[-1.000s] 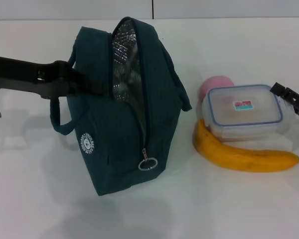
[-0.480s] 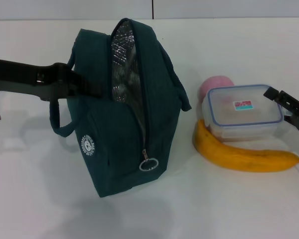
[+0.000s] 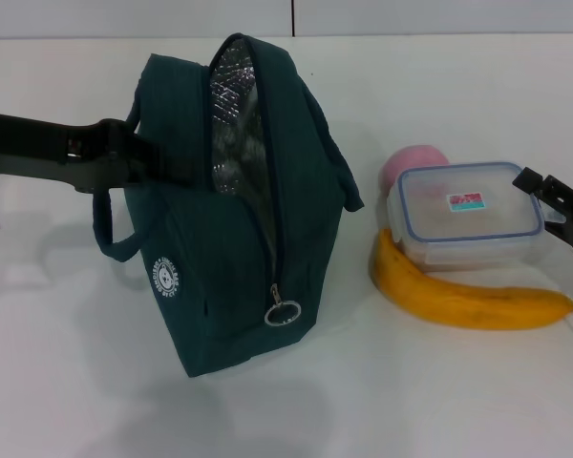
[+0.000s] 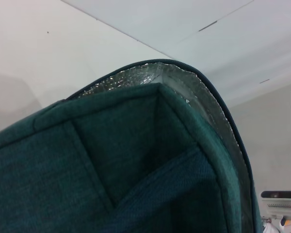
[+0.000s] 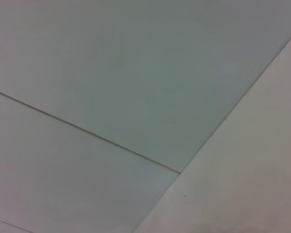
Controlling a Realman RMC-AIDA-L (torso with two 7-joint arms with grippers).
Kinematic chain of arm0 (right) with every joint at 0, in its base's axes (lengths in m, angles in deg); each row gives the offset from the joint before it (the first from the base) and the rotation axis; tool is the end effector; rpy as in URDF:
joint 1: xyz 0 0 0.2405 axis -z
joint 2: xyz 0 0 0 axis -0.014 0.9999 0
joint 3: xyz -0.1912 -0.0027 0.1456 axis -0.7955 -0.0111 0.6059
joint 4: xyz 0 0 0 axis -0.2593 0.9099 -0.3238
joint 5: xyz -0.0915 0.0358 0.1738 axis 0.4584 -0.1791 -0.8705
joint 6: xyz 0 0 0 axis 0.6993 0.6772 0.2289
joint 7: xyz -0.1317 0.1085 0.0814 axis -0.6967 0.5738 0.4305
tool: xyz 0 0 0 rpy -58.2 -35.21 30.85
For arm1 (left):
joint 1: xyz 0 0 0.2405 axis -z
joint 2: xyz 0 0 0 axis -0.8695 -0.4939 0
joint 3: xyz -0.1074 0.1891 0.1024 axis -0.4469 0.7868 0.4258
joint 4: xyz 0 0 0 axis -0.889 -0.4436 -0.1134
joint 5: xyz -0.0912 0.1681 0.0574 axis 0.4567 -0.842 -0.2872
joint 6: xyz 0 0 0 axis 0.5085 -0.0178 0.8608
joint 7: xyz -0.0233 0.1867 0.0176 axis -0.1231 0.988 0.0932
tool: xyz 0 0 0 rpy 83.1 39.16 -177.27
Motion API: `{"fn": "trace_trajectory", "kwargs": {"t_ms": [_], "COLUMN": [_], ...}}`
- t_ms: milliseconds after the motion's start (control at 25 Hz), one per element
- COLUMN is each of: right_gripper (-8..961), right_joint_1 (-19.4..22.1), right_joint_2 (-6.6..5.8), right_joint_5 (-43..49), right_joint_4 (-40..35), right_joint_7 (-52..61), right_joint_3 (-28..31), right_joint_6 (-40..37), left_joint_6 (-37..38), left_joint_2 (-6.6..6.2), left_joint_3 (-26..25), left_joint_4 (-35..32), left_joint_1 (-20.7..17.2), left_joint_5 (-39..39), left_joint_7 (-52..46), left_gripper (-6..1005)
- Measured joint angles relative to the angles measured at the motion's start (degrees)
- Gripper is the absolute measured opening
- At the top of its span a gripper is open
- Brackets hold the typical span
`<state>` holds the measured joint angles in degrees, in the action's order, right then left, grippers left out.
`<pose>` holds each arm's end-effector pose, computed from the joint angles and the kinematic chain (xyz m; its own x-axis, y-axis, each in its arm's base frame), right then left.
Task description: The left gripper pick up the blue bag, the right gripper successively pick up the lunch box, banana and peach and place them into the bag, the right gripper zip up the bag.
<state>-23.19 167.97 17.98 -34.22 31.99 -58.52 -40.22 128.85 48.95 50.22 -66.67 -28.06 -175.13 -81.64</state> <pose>0.2963 0.3228 -0.0282 -0.1319 -0.6034 -0.7865 -0.9233 -0.2140 0.3191 -0.1934 0.3288 0.0371 0.2332 0.9381 0.2563 0.9290 -0.2928 0.2263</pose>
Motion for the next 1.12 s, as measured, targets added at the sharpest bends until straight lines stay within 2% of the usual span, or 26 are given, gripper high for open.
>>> {"fn": "trace_trajectory", "kwargs": {"t_ms": [240,1000,1120], "right_gripper": [779,776,662], "right_joint_1": [0.0,-0.7,-0.9], "right_joint_2": [0.03,0.11,0.13], "right_joint_5": [0.0,-1.1,-1.0], "right_joint_4": [0.0,0.2,0.2], "right_joint_7": [0.0,3.5,3.7], "right_joint_3": [0.2,-0.3,-0.3], "right_joint_6": [-1.9,-5.2,-5.6], "left_joint_6": [0.0,-0.1,-0.1], "left_joint_2": [0.05,0.04,0.05], "left_joint_3": [0.0,0.1,0.1], "left_joint_4": [0.0,0.5,0.6], "left_joint_1": [0.0,0.3,0.2], "left_joint_5": [0.0,0.0,0.0], "left_joint_7": [0.0,0.3,0.5], "left_gripper": [31,31,31]}}
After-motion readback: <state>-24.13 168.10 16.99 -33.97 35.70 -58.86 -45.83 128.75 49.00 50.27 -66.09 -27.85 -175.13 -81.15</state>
